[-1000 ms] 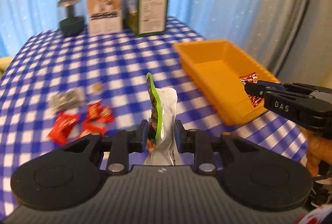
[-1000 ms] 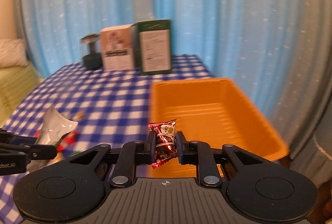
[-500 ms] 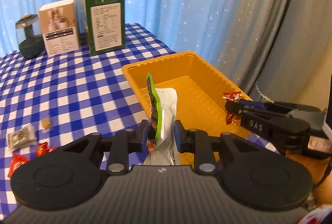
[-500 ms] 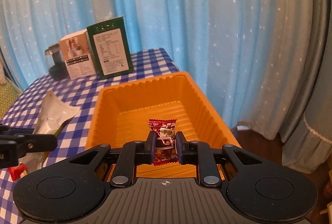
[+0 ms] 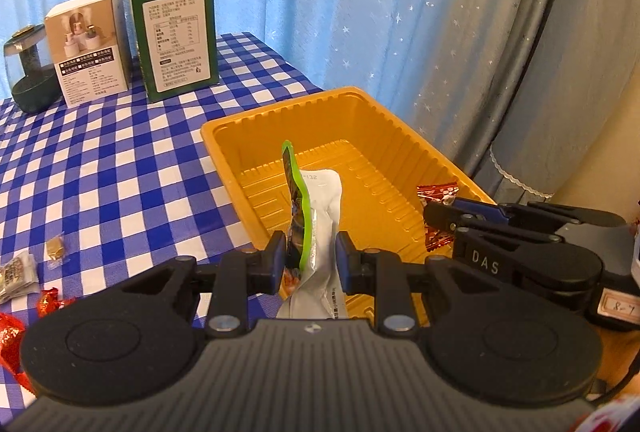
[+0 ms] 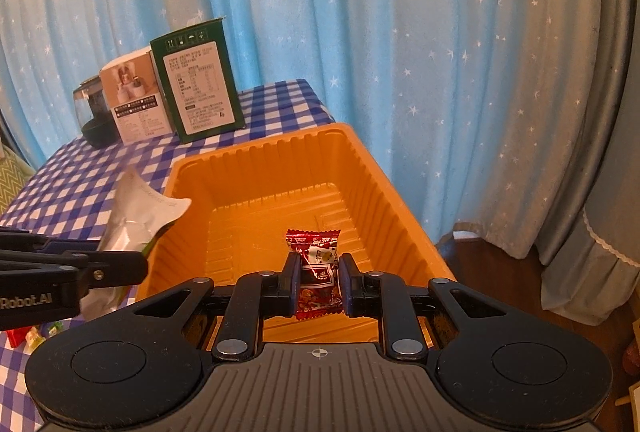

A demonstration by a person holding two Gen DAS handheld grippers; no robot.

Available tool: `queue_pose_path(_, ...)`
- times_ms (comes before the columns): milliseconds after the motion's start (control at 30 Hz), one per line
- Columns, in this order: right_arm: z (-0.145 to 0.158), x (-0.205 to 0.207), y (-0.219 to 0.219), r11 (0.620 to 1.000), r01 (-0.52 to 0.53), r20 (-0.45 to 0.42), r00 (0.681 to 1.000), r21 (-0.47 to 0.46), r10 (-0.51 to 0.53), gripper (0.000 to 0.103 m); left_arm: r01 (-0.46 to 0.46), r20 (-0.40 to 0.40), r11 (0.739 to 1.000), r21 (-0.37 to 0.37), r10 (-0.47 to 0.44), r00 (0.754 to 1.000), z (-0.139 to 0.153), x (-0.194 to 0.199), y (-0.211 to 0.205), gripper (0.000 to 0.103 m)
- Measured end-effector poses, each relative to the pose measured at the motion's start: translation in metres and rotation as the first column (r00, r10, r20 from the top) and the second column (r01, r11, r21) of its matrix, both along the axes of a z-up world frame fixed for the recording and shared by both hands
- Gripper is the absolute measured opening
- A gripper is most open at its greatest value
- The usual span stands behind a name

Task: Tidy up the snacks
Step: 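Open the left gripper to drop the bag while the right gripper drops the candy into the tray, then withdraw both grippers from the tray back over the snacks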

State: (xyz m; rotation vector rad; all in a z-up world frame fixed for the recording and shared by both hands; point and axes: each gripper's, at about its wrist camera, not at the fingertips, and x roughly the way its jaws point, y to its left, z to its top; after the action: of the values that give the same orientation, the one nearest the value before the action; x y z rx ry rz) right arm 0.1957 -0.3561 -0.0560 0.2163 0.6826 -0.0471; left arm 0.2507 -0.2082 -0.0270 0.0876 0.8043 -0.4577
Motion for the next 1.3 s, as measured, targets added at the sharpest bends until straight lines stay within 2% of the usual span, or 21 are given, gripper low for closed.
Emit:
queue_pose_path(200, -0.002, 0.003, 0.000, 1.000, 0.003, -0.012, 1.000, 0.001, -0.003, 0.021, -0.002, 0.003, 1.000, -0.025, 0.002, 1.000, -0.003, 0.007, -0.006, 0.024)
queue_pose_path(267, -0.003, 0.003, -0.001, 1.000, 0.004, -0.013, 1.000, -0.001, -0.004, 0.021, -0.003, 0.015, 1.000, -0.016, 0.004, 1.000, -0.002, 0.008, -0.008, 0.030)
queue_pose_path(800, -0.002, 0.005, 0.006, 1.000, -0.019, -0.006, 1.000, 0.006, 0.019, 0.021, -0.047, 0.039, 0.999, 0.002, 0.047, 0.998, 0.003, -0.005, 0.017, 0.031)
queue_pose_path(867, -0.002, 0.007, 0.008, 0.999, -0.035, -0.008, 0.999, 0.010, 0.035, 0.024, -0.054, 0.040, 0.999, 0.007, 0.054, 0.998, 0.003, -0.006, 0.021, 0.032)
queue_pose_path(933, -0.002, 0.008, 0.009, 0.999, -0.037, -0.012, 0.999, 0.027, 0.038, 0.044, -0.063, 0.039, 0.998, 0.009, 0.062, 0.997, 0.003, -0.006, 0.025, 0.032)
queue_pose_path(967, -0.001, 0.007, 0.008, 0.999, -0.037, -0.009, 0.999, 0.030, 0.037, 0.047, -0.067, 0.039, 0.998, 0.009, 0.066, 0.997, 0.003, -0.007, 0.028, 0.033)
queue_pose_path(1300, 0.007, 0.002, 0.022, 0.999, -0.045, 0.024, 0.999, -0.029, 0.046, 0.048, -0.114, 0.045, 0.993, 0.025, 0.113, 0.993, 0.003, -0.018, 0.058, 0.035)
